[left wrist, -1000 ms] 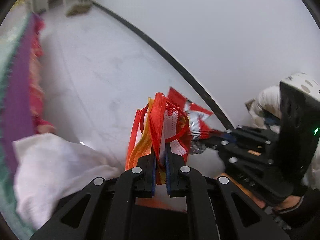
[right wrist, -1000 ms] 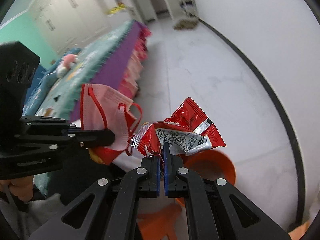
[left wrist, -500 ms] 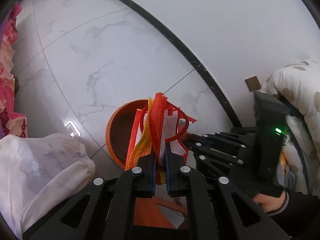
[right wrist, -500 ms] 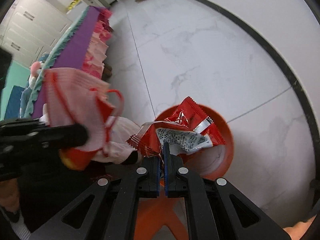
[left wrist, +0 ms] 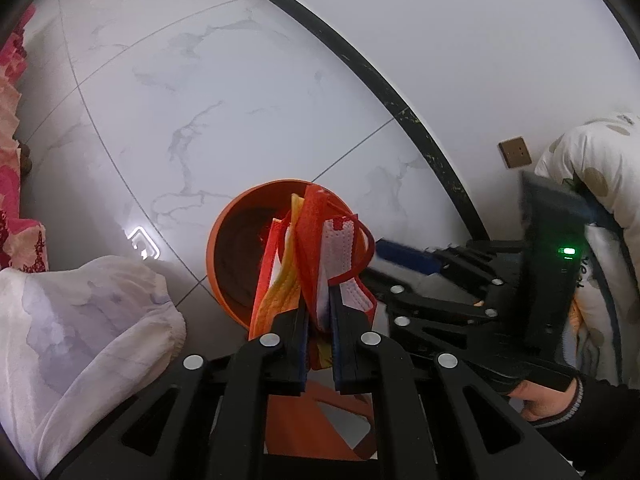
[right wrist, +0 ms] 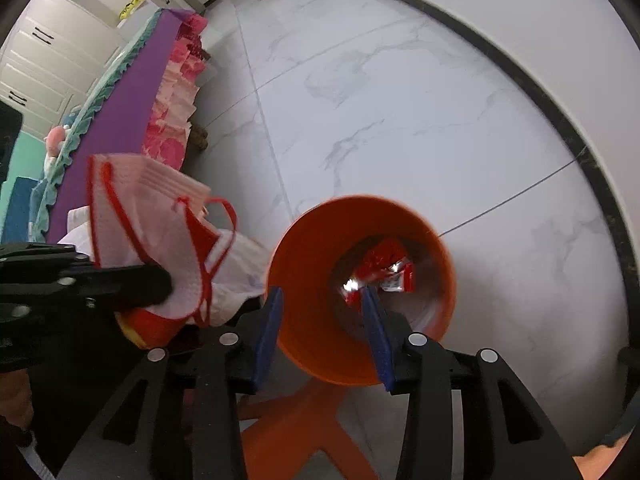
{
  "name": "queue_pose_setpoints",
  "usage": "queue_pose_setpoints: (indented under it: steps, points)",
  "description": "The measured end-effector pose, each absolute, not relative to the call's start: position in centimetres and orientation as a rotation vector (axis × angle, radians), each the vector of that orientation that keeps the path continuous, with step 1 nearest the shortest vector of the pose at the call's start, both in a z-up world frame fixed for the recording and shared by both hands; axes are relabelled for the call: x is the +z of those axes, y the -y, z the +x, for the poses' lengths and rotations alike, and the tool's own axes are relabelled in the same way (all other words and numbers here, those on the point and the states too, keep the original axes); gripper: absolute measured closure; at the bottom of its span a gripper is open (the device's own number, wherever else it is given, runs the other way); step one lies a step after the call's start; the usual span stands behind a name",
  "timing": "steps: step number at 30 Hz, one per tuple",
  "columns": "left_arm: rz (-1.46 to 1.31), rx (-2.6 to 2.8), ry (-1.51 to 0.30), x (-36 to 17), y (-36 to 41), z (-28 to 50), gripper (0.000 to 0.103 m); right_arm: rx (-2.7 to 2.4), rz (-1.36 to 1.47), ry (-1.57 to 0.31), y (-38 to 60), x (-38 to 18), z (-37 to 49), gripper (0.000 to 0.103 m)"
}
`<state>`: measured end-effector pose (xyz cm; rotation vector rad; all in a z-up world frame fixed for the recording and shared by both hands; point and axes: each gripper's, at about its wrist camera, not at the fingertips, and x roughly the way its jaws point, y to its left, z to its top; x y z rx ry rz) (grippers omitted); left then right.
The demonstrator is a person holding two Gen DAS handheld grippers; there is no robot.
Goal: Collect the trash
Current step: 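Open the right tool over the bin while the left tool opens too, then move both open tools back over the bed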
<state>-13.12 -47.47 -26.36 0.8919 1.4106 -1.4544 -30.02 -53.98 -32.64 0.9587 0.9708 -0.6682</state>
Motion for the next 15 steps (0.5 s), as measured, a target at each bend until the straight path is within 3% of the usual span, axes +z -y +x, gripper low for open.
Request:
queue_pose_setpoints:
  steps: [4, 6, 7, 8, 15]
  points:
    - [0.914, -1.471, -1.407, -26.8, 47.8, -13.9, 0.089, -0.728, 0.89, -0.954, 54.5, -30.9, -30.8, 0.061]
    - [0.924, -1.473, -1.403, -26.9, 47.9, -14.2, 0.075, -0.742, 0.895, -0.94, 55.0, -30.5, -31.2, 0.061]
    - [0.925, -1.48, -1.403, -26.9, 47.9, -14.4, 0.06, -0.748, 0.893, -0.936, 55.1, -30.3, -31.4, 0.061]
    - [0.924, -1.484, -1.399, -26.8, 47.9, -14.4, 0.053, -0.752, 0.892, -0.933, 55.2, -30.2, -31.6, 0.061]
    - [0.933, -1.476, -1.388, -26.8, 47.7, -14.5, 0.052, -0.756, 0.887, -0.927, 55.3, -29.8, -31.7, 0.061]
